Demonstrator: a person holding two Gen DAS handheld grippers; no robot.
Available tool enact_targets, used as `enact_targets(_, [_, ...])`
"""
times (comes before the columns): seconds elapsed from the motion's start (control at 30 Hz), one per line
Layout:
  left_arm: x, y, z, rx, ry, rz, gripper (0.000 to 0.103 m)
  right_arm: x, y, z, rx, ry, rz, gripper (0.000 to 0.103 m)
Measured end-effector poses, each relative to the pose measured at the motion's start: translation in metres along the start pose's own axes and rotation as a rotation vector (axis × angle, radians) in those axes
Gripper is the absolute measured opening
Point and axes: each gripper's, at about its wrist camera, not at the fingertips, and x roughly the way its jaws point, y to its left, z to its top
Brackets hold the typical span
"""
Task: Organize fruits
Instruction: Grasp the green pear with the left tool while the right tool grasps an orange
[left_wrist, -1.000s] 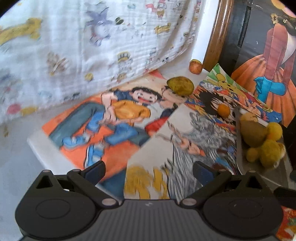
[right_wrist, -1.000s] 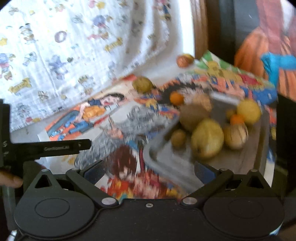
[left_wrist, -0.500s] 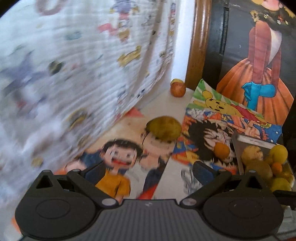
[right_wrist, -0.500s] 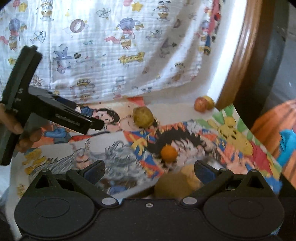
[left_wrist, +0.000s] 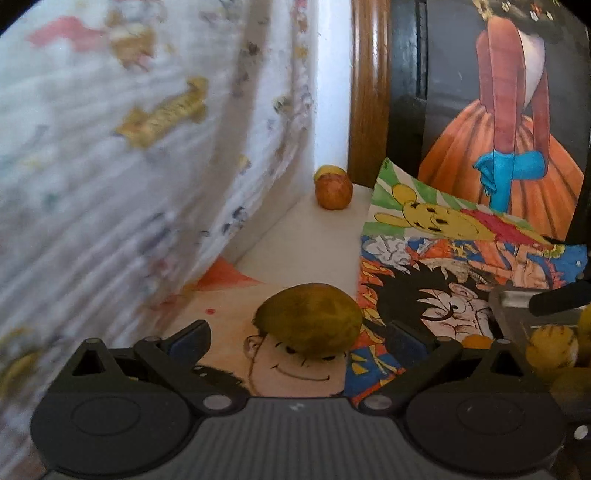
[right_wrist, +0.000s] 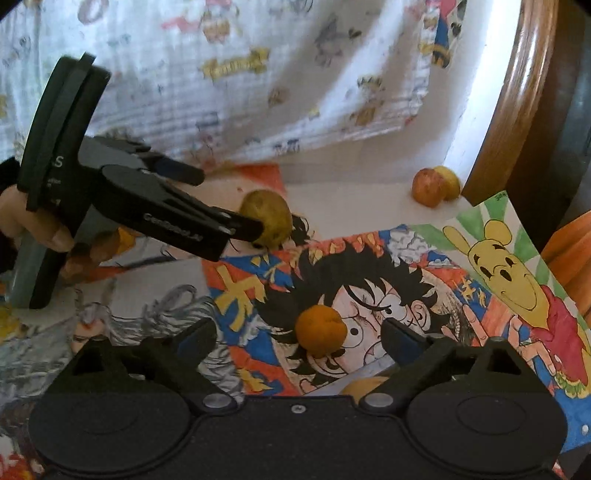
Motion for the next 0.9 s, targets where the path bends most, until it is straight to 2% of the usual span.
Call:
enact_targets(0.17, [0.019, -0.009, 0.0, 0.034, 0.02, -0.007, 0.102, 0.015, -0.009, 0.003, 0.015, 0.03, 0.004, 0.086])
enact_targets(0.23, [0.024, -0.01, 0.001, 0.035, 0.027, -0.009, 0.102, 0.017, -0.013, 0.004, 0.034, 0.039, 0.023, 0.085])
enact_targets(0.4, [0.036, -0.011, 0.002, 0.031, 0.051, -0.014, 0.102, 0.025, -0.02, 0.005, 0.066, 0.086, 0.058, 0.074])
enact_targets(0.57, [0.04, -0.012, 0.005, 0.026, 0.064, -0.021, 0.099, 0.032, -0.029, 0.002, 0.111, 0.119, 0.073, 0.055])
enact_targets(0.9, [0.047, -0.008, 0.01, -0.003, 0.065, -0.012, 0.088, 0.039, -0.033, 0.002, 0.11, 0.134, 0.082, 0.047])
